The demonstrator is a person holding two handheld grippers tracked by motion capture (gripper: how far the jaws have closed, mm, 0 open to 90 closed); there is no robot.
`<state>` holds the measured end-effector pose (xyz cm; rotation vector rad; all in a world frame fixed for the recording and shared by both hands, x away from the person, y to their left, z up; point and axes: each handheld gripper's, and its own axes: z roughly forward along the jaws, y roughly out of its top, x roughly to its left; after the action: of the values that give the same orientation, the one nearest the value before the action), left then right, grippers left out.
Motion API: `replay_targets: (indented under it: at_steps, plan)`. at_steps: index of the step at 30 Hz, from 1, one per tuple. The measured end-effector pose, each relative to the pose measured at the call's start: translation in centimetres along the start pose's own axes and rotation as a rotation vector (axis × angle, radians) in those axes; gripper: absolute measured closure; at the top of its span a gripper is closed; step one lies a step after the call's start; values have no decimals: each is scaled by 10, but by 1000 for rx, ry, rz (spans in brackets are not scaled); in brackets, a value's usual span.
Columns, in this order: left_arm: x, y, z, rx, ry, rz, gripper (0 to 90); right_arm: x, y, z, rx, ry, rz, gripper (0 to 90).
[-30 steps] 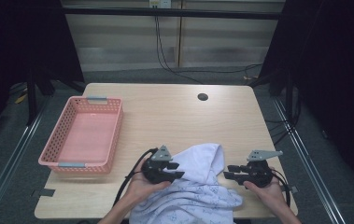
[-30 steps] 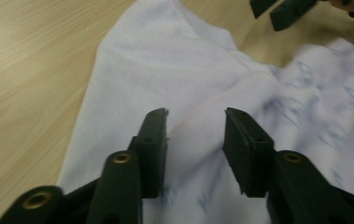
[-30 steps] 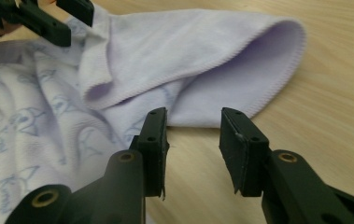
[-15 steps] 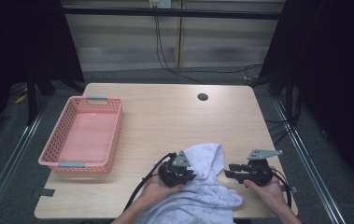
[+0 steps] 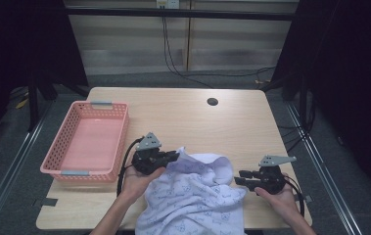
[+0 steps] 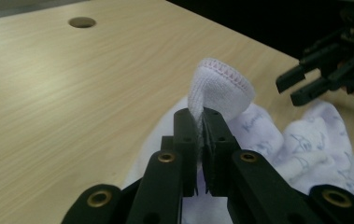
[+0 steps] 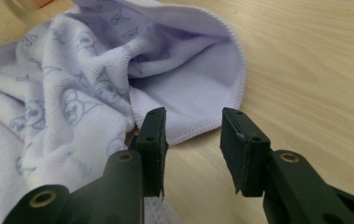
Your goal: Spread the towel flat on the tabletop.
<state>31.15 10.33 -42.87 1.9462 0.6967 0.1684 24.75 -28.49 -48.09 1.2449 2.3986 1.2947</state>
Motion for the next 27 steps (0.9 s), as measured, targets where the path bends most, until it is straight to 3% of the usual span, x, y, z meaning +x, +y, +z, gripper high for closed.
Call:
replay_targets:
  at_steps: [7, 14, 19, 24, 27]
  plan:
    - [22, -3, -20, -25, 77, -53, 858, -3, 12, 27, 35, 2, -3, 531]
    - [33, -11, -37, -49, 99, -85, 857, -4, 15, 48, 68, 26, -17, 455]
    - [37, -19, -42, -56, 98, -109, 855, -6, 21, 61, 65, 30, -28, 464]
    - [40, -20, -44, -62, 97, -120, 854, -3, 19, 63, 55, -2, -54, 542]
    - [40, -20, -43, -58, 90, -121, 854, 0, 20, 65, 65, 11, -61, 763]
